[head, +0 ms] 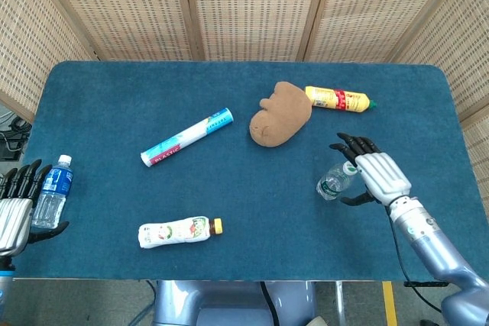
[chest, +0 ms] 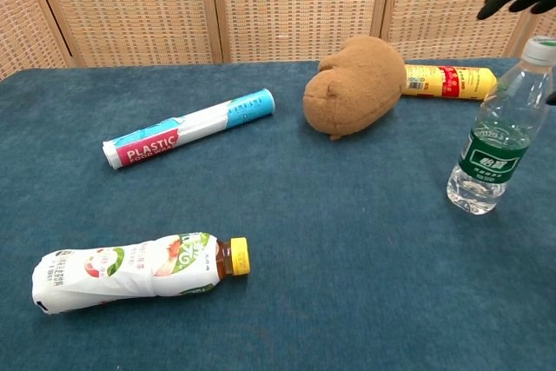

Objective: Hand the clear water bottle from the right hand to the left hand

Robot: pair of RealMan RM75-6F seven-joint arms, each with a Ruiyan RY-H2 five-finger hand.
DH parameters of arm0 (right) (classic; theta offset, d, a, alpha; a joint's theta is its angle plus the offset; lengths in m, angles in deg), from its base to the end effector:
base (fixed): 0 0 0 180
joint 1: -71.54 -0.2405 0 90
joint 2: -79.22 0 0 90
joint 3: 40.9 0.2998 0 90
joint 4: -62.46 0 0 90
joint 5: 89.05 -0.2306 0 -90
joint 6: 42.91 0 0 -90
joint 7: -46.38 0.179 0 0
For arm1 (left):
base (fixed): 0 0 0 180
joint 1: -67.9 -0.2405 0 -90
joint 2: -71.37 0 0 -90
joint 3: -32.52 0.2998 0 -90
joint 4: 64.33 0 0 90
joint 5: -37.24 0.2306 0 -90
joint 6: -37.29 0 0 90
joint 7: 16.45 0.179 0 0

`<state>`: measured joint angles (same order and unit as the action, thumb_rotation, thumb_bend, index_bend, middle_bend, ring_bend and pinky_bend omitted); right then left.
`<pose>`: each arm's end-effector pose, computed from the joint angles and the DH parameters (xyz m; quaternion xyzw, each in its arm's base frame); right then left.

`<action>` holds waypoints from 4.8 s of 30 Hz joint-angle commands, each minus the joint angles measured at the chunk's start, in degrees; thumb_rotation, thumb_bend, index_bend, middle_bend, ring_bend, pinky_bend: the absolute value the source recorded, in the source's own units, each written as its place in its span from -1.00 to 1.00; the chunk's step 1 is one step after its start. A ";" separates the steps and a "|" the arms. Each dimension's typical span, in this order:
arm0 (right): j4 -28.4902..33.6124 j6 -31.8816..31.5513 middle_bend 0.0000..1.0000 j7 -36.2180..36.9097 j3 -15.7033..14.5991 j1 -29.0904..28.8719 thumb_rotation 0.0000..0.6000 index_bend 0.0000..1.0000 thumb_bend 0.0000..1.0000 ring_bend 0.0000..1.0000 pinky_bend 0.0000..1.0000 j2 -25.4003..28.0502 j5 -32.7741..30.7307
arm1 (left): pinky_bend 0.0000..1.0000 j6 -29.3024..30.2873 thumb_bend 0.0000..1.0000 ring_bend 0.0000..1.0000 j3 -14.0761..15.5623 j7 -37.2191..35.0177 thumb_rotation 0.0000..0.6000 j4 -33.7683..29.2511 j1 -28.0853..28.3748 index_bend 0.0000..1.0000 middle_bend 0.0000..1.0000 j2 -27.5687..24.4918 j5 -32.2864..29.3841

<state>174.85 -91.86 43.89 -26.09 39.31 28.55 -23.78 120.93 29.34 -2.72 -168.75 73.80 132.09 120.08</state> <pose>-0.1947 -0.3667 0.1470 0.6942 -0.4573 0.3735 0.4116 -0.3208 0.2242 0.1596 -0.6113 -0.3741 -0.3528 0.6015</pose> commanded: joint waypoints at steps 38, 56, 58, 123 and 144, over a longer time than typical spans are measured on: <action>6.58 -0.85 -0.05 -12.03 0.01 -13.28 1.00 0.04 0.28 0.10 0.59 2.17 -18.62 | -1.00 -6.49 -1.00 -1.00 -1.17 -6.64 1.00 1.20 3.51 -1.00 -1.00 -0.83 -2.95; 10.10 -5.46 -0.04 -21.01 5.62 -33.13 1.00 0.04 0.31 0.10 0.59 -7.21 -38.73 | -1.00 -27.84 -1.00 -1.00 -8.41 -40.04 1.00 8.74 25.63 -1.00 -1.00 7.28 4.84; 9.61 -6.77 -0.04 -21.78 5.89 -34.75 1.00 0.04 0.31 0.10 0.59 -8.73 -40.82 | -1.00 -29.05 -1.00 -1.00 -8.87 -42.27 0.99 10.22 27.64 -1.00 -1.00 9.55 4.97; 10.86 -7.82 -1.00 -13.88 9.92 -35.51 1.00 -1.00 -1.00 -1.00 -1.00 -8.50 -39.54 | 0.04 -36.67 -0.34 -0.16 -15.12 -44.96 1.00 15.66 42.72 0.10 -0.09 31.75 -14.14; 6.26 -13.14 -1.00 -3.26 3.16 -11.93 1.00 -1.00 -1.00 -1.00 -1.00 6.42 -10.32 | 0.04 -33.28 -0.33 -0.16 -10.31 -48.47 1.00 18.69 37.23 0.11 -0.08 27.99 -8.79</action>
<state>185.11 -102.70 37.79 -18.98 21.33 33.89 -42.45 86.94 18.33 -50.38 -150.63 111.81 160.67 110.43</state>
